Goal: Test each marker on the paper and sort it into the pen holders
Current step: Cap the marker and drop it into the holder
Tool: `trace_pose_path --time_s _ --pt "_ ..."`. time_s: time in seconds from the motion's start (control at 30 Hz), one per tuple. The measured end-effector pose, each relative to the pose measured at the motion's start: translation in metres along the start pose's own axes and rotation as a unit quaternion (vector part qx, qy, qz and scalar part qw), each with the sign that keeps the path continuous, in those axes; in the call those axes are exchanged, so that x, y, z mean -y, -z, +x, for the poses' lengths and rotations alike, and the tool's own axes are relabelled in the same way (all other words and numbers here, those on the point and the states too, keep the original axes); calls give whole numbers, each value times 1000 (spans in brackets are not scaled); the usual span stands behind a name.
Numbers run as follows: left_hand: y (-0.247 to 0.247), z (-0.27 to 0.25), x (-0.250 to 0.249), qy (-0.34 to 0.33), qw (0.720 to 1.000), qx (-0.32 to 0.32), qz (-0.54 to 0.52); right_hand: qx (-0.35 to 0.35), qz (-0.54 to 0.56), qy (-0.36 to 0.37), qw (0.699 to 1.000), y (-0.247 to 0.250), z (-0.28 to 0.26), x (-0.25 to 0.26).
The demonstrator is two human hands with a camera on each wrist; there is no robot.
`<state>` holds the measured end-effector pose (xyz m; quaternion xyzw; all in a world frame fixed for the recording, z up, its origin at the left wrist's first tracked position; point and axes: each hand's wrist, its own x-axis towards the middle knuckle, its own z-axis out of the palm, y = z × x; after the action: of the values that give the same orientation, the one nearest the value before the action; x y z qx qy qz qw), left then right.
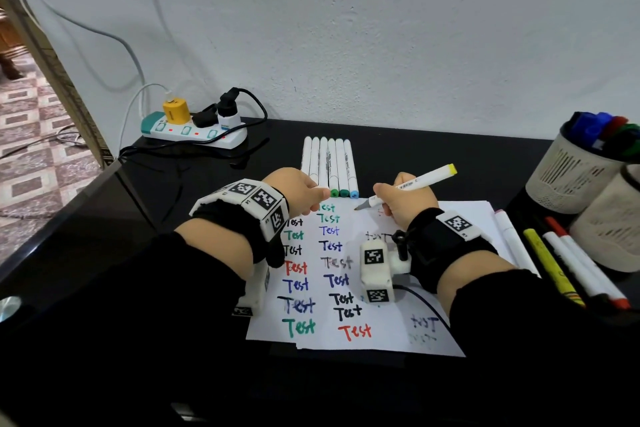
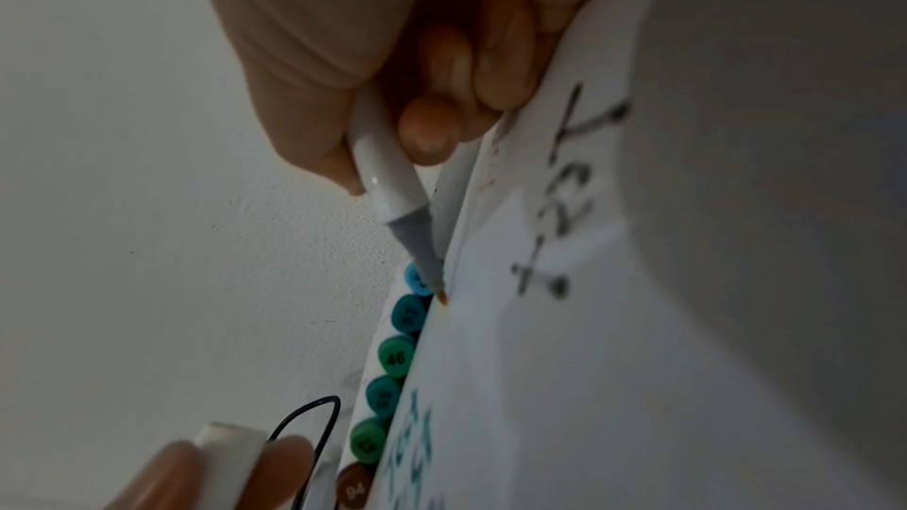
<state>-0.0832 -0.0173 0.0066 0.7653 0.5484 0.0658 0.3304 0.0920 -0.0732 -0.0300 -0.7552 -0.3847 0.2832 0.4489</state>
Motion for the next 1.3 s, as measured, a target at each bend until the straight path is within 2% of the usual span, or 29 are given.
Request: trace_pose_path --time_s 0.4,1.07,1.2,1.3 --pt "-1 0 1 0 1000 4 0 -24 13 -13 1000 0 1 -2" --pt "-2 2 1 -8 1000 13 7 -18 48 -25 998 4 2 -4" --pt "0 -2 1 -25 1000 18 -7 -15 89 -52 995 7 3 -3" --pt "0 -4 1 -33 998 21 -49 13 162 -91 983 12 3 2"
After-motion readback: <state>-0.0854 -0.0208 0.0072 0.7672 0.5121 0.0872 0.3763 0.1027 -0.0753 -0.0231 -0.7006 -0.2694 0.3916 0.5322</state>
